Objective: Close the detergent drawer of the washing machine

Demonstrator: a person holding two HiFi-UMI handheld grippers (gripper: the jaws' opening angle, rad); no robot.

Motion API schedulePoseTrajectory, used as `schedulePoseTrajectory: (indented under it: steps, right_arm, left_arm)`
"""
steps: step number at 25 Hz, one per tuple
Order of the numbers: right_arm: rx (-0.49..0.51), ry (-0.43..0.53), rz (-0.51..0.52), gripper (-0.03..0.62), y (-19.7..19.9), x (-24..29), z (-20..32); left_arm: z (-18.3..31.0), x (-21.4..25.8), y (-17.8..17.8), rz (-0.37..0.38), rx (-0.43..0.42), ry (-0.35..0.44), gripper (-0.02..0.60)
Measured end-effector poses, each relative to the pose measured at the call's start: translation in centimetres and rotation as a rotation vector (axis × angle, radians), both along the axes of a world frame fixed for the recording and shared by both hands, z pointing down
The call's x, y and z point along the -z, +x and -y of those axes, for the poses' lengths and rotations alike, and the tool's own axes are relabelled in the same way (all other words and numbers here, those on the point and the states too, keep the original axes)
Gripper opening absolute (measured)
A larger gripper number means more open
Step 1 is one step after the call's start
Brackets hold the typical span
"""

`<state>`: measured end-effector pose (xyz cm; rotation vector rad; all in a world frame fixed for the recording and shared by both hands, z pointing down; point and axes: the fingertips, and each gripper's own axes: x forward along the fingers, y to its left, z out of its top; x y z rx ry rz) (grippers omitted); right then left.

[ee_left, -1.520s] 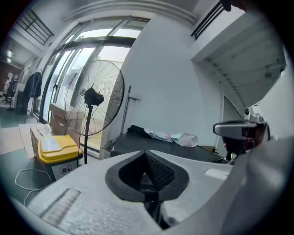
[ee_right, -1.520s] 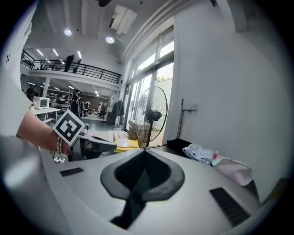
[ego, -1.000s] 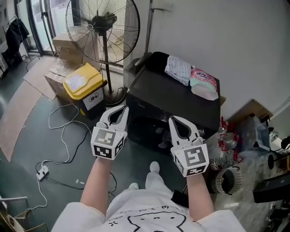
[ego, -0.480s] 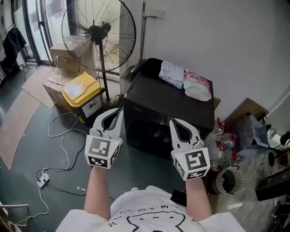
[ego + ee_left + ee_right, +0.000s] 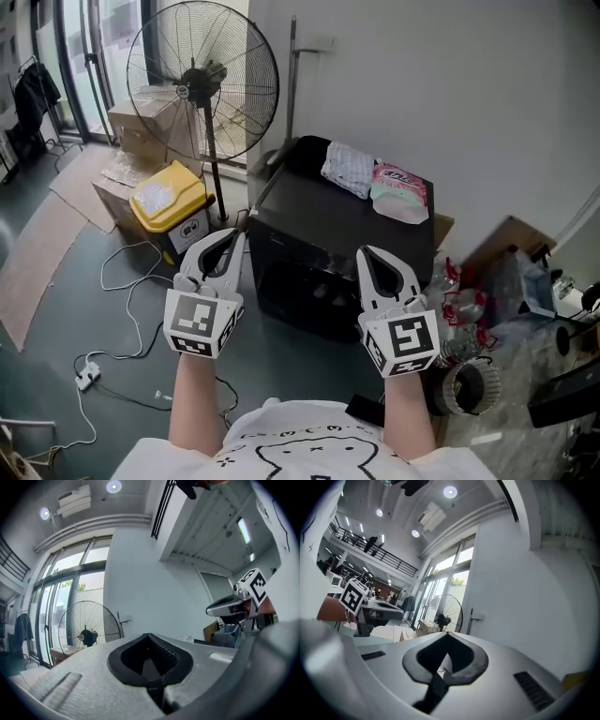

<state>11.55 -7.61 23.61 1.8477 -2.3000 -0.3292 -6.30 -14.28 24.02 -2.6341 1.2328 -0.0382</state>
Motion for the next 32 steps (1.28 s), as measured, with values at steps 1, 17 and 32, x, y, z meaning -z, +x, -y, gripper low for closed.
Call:
schedulePoseTrajectory:
  steps: [1,17,32]
  right_arm:
    - [-0.001,0.005,0.003,0.000,0.4,0.4,0.0]
    - [0.036,0.049,-0.024,0.000,1.9,3.2,-2.1]
    - [0.033,0.062,-0.018,0.000,2.4,3.3,-5.0]
  left_arm:
    - [-0.1,0.4,0.2,-0.001,0.000,0.006,0.017]
    - [-2.7,4.2,0.4,-0.058,0.055,0.051,0.017]
    - [-6.1,5.1,0.6,-0.052,0.050,0.095,0.017]
